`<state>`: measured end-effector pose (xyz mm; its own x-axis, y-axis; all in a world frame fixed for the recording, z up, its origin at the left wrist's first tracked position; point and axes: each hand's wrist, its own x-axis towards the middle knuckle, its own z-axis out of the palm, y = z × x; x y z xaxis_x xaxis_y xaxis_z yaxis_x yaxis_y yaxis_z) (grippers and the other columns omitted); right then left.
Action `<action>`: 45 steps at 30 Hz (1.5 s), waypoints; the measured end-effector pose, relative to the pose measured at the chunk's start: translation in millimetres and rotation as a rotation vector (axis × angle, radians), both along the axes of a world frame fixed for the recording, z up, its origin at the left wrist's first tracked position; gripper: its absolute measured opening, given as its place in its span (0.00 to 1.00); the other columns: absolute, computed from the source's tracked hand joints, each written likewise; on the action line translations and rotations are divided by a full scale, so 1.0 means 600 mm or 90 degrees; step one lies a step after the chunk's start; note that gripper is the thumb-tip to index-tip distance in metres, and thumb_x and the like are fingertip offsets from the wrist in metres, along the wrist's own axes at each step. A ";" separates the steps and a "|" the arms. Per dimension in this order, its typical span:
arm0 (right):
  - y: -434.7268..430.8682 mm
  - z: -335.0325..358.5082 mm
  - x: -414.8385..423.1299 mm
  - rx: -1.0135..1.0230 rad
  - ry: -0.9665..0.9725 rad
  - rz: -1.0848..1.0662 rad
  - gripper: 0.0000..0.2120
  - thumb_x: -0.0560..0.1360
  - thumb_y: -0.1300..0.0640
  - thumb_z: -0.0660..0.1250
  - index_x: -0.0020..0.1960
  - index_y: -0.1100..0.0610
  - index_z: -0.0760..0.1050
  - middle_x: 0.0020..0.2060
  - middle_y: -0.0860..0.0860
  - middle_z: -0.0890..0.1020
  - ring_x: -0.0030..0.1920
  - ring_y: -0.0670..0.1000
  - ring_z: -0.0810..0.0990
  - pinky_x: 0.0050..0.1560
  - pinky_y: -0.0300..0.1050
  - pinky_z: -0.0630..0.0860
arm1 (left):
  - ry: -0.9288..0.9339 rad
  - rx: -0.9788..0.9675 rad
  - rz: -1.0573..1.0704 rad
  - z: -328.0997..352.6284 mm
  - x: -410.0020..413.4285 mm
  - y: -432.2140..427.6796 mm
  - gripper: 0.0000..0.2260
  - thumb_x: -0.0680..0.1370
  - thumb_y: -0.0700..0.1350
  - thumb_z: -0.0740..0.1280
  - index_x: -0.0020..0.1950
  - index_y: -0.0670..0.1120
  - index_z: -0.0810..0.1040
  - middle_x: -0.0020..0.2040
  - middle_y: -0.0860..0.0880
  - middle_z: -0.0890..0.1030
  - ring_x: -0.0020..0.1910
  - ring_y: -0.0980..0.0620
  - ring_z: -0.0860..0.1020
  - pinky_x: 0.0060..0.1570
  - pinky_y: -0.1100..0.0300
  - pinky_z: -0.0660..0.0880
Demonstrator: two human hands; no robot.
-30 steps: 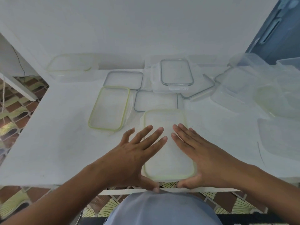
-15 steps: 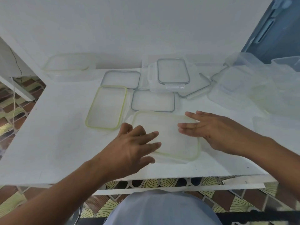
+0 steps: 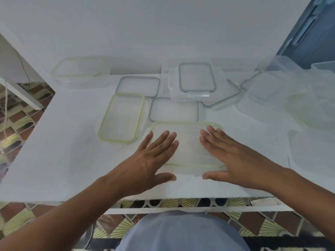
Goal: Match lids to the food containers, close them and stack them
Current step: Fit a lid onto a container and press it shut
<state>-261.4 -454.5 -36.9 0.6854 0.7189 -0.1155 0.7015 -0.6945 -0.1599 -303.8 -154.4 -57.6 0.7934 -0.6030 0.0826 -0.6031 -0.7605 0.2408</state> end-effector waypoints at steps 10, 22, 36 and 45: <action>-0.002 -0.039 -0.007 0.067 -0.176 0.053 0.35 0.83 0.40 0.53 0.79 0.65 0.59 0.79 0.59 0.60 0.80 0.55 0.56 0.78 0.51 0.53 | -0.106 -0.045 0.001 -0.021 -0.002 -0.008 0.28 0.84 0.54 0.61 0.80 0.41 0.64 0.81 0.43 0.62 0.82 0.48 0.56 0.79 0.47 0.58; -0.041 -0.034 0.025 0.253 -0.131 0.122 0.20 0.80 0.55 0.64 0.71 0.60 0.74 0.72 0.52 0.74 0.74 0.48 0.70 0.73 0.50 0.68 | -0.045 0.023 -0.030 0.040 -0.048 -0.013 0.30 0.77 0.58 0.68 0.76 0.48 0.72 0.79 0.49 0.68 0.80 0.46 0.62 0.70 0.41 0.63; -0.059 -0.021 0.035 0.299 -0.109 0.103 0.17 0.79 0.63 0.62 0.66 0.58 0.78 0.67 0.47 0.77 0.73 0.42 0.70 0.75 0.41 0.63 | -0.013 0.007 -0.135 0.049 -0.048 -0.039 0.23 0.75 0.55 0.71 0.70 0.53 0.78 0.76 0.54 0.72 0.76 0.50 0.68 0.67 0.39 0.64; -0.023 -0.011 0.020 0.208 -0.116 -0.065 0.26 0.75 0.68 0.70 0.70 0.50 0.76 0.72 0.48 0.72 0.74 0.45 0.66 0.71 0.47 0.69 | -0.106 -0.073 -0.053 0.015 -0.045 -0.072 0.38 0.76 0.68 0.69 0.77 0.44 0.71 0.79 0.50 0.68 0.71 0.47 0.73 0.60 0.43 0.70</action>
